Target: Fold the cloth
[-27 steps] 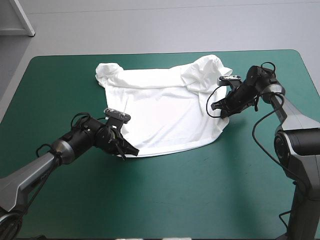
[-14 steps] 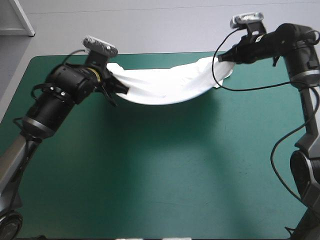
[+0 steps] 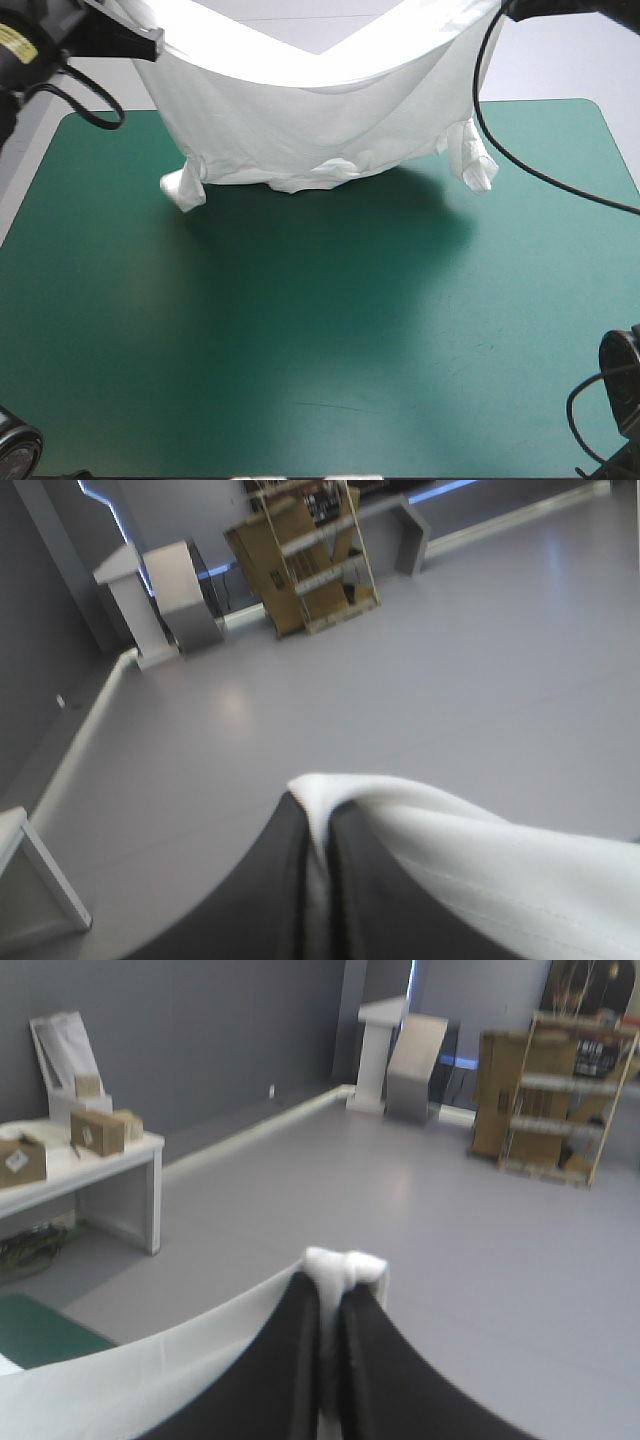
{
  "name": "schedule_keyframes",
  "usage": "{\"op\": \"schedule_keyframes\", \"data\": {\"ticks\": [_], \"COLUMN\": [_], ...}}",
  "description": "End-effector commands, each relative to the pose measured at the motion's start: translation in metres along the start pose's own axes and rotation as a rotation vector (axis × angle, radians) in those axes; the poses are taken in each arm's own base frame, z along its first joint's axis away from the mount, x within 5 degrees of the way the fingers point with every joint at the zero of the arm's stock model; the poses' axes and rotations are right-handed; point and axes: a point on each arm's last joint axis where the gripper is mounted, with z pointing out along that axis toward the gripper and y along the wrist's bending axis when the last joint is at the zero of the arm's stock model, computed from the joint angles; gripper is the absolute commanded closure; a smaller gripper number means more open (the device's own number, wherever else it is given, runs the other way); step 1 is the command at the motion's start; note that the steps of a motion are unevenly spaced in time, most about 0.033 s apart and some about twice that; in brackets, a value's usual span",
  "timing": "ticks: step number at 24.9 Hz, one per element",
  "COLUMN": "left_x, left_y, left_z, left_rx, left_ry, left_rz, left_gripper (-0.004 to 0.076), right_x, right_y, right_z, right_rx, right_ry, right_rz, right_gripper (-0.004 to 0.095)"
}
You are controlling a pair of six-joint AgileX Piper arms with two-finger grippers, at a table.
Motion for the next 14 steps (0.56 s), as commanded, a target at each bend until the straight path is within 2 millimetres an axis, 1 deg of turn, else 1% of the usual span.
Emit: {"op": "schedule_keyframes", "data": {"ticks": [1,3,6,8,10,11,14], "left_x": [-0.035,-0.046,-0.057,-0.063,-0.067,-0.067,-0.068], "left_y": [0.027,0.037,0.045,0.050,0.053,0.053,0.052], "left_z": [-0.049,-0.067,-0.086,-0.097,-0.104,-0.104,-0.104], "left_rx": [-0.085,-0.120,-0.159,-0.185,-0.202,-0.204,-0.208], "left_ry": [-0.246,-0.343,-0.452,-0.516,-0.562,-0.564,-0.570], "left_rz": [0.016,0.030,0.035,0.046,0.049,0.054,0.073], "left_gripper": [0.0703,0.0703,0.0703,0.0703,0.0703,0.0703,0.0703], "right_x": [-0.047,-0.064,-0.078,-0.085,-0.089,-0.090,-0.088], "right_y": [0.017,0.025,0.033,0.036,0.037,0.036,0.031], "right_z": [-0.061,-0.088,-0.113,-0.125,-0.133,-0.132,-0.121], "right_rx": [0.034,0.047,0.059,0.072,0.087,0.092,0.101], "right_ry": [-0.302,-0.431,-0.559,-0.619,-0.672,-0.677,-0.677], "right_rz": [-0.053,-0.094,-0.136,-0.159,-0.166,-0.171,-0.159], "right_gripper": [0.0925,0.0925,0.0925,0.0925,0.0925,0.0925,0.0925]}}
